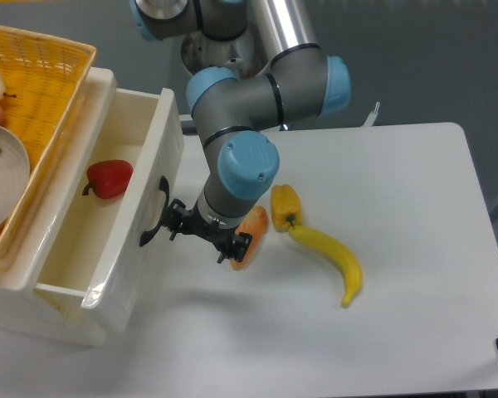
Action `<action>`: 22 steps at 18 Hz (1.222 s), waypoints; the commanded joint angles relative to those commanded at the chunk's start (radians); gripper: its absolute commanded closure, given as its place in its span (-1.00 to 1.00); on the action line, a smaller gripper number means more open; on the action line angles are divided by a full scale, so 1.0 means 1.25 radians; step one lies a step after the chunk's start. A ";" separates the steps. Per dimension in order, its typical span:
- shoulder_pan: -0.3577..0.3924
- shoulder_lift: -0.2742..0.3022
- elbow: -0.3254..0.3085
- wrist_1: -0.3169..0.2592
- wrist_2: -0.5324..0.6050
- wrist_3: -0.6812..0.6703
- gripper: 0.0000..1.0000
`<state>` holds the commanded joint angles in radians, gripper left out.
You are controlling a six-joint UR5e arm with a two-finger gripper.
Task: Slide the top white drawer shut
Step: 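Push the open white drawer inward into the cabinet with the gripper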
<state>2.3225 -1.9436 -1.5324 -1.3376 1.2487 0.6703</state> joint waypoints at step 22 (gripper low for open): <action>-0.042 0.007 0.000 0.001 0.000 0.000 -1.00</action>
<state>2.2703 -1.9344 -1.5324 -1.3361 1.2487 0.6703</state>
